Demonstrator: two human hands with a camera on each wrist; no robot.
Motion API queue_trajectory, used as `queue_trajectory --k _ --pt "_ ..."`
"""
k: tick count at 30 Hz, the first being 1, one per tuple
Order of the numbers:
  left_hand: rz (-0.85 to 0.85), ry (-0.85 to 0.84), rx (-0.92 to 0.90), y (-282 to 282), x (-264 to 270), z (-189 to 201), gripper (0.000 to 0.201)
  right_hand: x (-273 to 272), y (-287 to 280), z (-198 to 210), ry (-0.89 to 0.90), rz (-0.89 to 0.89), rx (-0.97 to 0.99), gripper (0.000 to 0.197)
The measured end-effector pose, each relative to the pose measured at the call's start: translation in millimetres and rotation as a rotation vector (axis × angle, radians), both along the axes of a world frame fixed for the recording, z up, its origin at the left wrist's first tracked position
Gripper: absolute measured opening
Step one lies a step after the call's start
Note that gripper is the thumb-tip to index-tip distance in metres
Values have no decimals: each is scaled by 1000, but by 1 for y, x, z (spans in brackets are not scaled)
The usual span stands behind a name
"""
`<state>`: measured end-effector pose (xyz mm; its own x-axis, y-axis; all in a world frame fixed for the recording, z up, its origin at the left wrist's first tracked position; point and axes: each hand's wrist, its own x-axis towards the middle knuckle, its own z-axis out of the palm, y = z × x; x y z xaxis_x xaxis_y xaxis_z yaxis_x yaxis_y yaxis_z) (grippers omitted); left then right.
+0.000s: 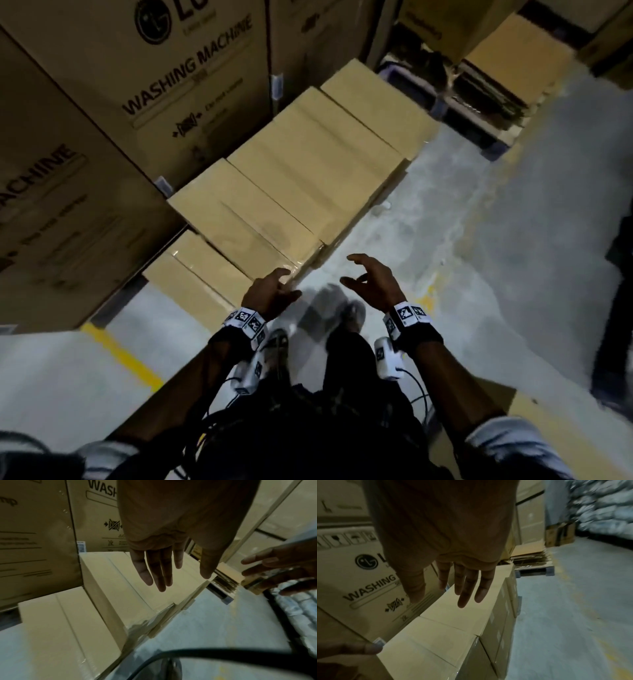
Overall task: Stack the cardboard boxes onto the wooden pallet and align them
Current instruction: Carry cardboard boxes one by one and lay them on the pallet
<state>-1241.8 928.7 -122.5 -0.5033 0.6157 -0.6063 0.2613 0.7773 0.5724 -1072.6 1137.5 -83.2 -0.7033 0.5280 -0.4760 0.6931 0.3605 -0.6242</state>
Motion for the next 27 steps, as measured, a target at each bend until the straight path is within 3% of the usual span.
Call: queue_trajectory --k 5,13,17,21,27 --pt "55 16 -151 35 -15 -28 59 -75 76 -52 -137 210 -101 59" --pt "443 -51 -347 89 -33 -101 66 -176 152 -179 -386 754 -105 72" --pt "684 -33 -389 101 -35 -142 71 -207 155 -222 -238 801 -7 73" --pt "896 -12 -326 115 -33 -198 89 -218 144 -271 -163 861 44 75" --pt "927 33 -451 130 -26 -252 98 -192 115 -312 -15 811 241 72"
